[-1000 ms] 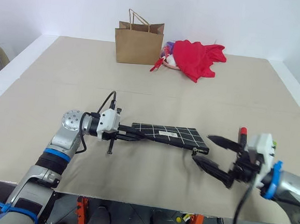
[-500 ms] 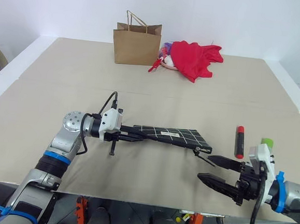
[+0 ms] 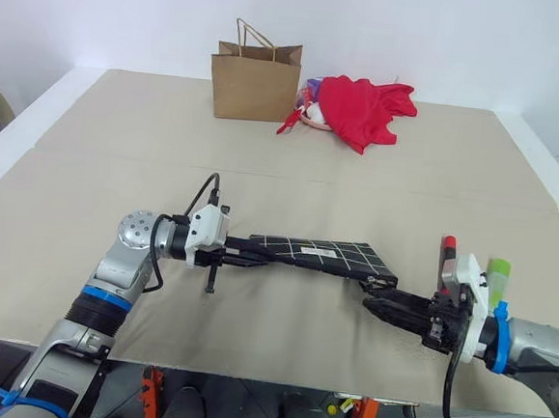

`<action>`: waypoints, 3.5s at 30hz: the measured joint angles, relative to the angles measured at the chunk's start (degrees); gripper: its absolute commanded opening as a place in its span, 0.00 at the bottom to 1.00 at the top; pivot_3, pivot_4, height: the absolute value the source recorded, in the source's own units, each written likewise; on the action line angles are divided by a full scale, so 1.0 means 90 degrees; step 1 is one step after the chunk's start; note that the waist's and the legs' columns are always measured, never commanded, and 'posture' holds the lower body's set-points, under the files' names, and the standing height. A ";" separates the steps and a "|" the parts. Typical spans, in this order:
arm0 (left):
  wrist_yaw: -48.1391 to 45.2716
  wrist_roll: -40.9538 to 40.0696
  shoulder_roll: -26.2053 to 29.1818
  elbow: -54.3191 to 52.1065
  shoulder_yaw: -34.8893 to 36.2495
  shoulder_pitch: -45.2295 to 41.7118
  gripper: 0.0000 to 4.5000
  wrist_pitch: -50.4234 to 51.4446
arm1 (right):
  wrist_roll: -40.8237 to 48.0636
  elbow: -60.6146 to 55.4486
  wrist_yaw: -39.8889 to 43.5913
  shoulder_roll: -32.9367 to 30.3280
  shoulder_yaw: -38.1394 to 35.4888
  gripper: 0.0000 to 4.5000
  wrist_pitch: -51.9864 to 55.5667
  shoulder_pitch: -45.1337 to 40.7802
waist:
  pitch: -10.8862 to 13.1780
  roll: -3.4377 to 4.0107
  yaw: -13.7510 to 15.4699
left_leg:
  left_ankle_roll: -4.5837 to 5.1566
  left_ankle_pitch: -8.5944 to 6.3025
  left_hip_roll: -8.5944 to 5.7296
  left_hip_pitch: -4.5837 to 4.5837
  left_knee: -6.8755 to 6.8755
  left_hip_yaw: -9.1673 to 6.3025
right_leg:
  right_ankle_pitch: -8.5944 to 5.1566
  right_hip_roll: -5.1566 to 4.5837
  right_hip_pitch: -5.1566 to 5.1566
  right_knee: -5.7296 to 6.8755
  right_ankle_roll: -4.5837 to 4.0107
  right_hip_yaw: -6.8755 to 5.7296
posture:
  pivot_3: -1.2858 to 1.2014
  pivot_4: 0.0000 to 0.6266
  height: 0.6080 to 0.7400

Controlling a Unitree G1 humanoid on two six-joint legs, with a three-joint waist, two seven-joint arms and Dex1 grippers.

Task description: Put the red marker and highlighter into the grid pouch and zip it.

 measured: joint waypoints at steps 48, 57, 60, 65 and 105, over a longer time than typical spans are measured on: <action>0.0478 0.0356 -0.0636 -0.0137 -0.0078 0.0165 0.00 -0.0040 | -0.0766 0.0362 0.0082 0.0873 0.2956 0.00 0.0520 -0.3425 | 0.0002 -0.0002 0.0002 | 0.0000 0.0000 0.0002 -0.0013 -0.0002 -0.0003 | -0.0007 -0.0005 -0.0003 -0.0004 -0.0002 -0.0024 | 0.52 0.24 1.00; 0.0518 0.0439 -0.0678 -0.0136 -0.0093 0.0166 0.00 -0.0044 | -0.0701 0.0297 0.0077 0.1056 0.2722 0.22 0.0531 -0.3278 | 0.0002 -0.0002 0.0002 | 0.0000 0.0000 0.0002 -0.0014 -0.0003 -0.0006 | -0.0007 -0.0005 -0.0003 -0.0004 -0.0002 -0.0027 | 0.52 0.24 1.00; 0.0520 0.0451 -0.0598 -0.0131 -0.0083 0.0167 0.00 -0.0044 | -0.0048 -0.0043 -0.0079 0.1013 0.2041 0.46 0.0801 -0.3006 | 0.0003 -0.0002 0.0004 | 0.0000 0.0000 0.0002 -0.0019 -0.0004 -0.0009 | -0.0008 -0.0006 -0.0003 -0.0004 -0.0001 -0.0030 | 0.52 0.24 1.00; 0.0610 0.0465 -0.0480 -0.0138 -0.0058 0.0177 0.00 -0.0020 | 0.1349 -0.0294 -0.1142 0.1007 0.0240 0.97 0.1275 -0.2535 | 0.0003 -0.0002 0.0015 | 0.0000 0.0000 0.0001 -0.0022 -0.0002 -0.0015 | -0.0008 -0.0006 -0.0001 -0.0004 -0.0003 -0.0036 | 0.52 0.24 1.00; 0.1303 0.0016 -0.0091 -0.1274 0.0246 0.0533 0.00 0.1148 | -0.2410 0.0943 -0.4061 0.2125 -0.0327 0.15 -0.0532 -0.0841 | 0.0012 0.0032 -0.0031 | 0.0000 0.0001 0.0000 -0.0011 -0.0004 -0.0013 | -0.0010 -0.0011 0.0002 -0.0001 -0.0012 -0.0033 | 0.52 0.24 1.00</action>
